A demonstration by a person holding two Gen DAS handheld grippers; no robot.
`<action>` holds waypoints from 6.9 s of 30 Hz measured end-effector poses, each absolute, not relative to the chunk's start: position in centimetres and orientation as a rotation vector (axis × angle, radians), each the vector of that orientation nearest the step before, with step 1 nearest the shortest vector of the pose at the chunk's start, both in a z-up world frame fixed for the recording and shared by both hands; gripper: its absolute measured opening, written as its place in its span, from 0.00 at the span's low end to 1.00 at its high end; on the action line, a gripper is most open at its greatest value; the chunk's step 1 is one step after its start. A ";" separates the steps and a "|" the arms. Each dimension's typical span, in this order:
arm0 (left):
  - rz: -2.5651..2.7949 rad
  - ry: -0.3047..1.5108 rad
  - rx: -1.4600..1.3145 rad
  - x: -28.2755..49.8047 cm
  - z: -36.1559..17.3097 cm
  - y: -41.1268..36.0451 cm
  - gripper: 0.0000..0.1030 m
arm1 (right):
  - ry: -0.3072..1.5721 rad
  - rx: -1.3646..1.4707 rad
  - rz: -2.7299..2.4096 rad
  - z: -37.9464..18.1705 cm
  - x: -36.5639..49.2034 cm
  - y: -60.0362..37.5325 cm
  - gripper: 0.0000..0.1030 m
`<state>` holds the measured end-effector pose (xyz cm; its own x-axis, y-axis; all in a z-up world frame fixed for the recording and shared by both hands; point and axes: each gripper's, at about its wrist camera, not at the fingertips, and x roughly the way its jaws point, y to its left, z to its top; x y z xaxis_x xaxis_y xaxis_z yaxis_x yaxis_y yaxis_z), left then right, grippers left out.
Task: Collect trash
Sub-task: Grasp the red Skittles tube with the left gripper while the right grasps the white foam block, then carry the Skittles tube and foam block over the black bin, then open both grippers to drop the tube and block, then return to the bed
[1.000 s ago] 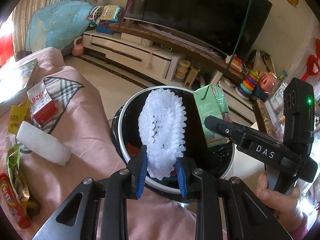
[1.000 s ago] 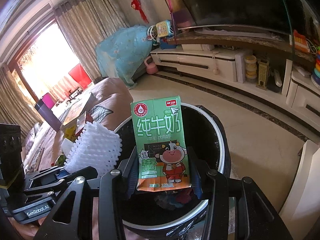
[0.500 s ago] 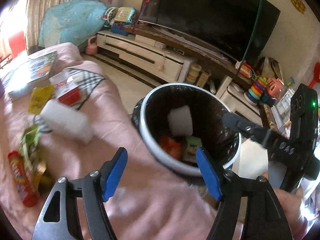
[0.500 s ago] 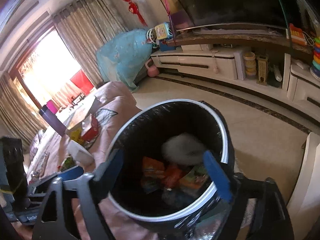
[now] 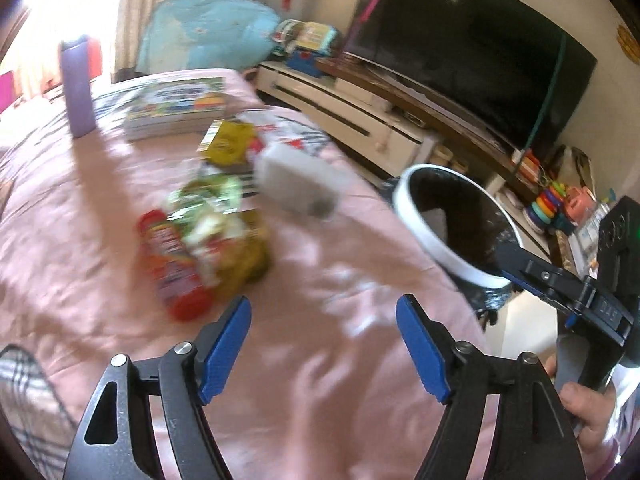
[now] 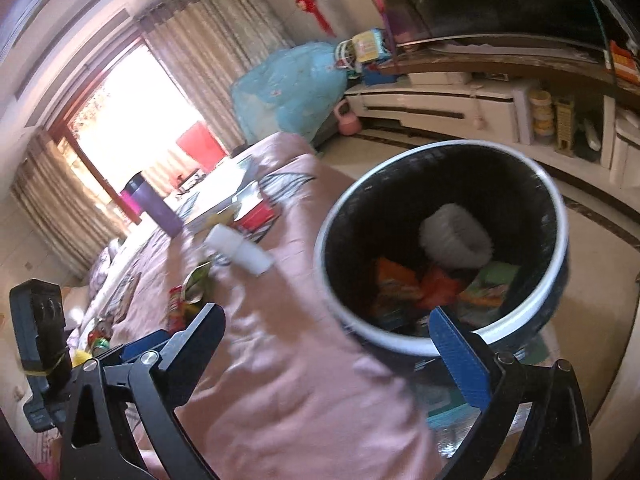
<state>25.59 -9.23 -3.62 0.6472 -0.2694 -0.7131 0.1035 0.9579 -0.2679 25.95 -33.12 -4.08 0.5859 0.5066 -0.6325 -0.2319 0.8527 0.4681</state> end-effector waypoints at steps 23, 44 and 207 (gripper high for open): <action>-0.059 0.871 -0.359 24.0 -4.7 -1.0 0.73 | 0.853 0.194 0.585 -4.5 25.4 -24.1 0.99; -0.035 0.948 -0.364 32.0 -8.2 -1.5 0.63 | 0.893 -0.036 0.648 -6.8 34.2 -17.9 0.86; -0.127 0.864 -0.321 27.1 -4.5 -4.5 0.70 | 0.846 0.294 0.505 -3.8 26.3 -26.9 0.94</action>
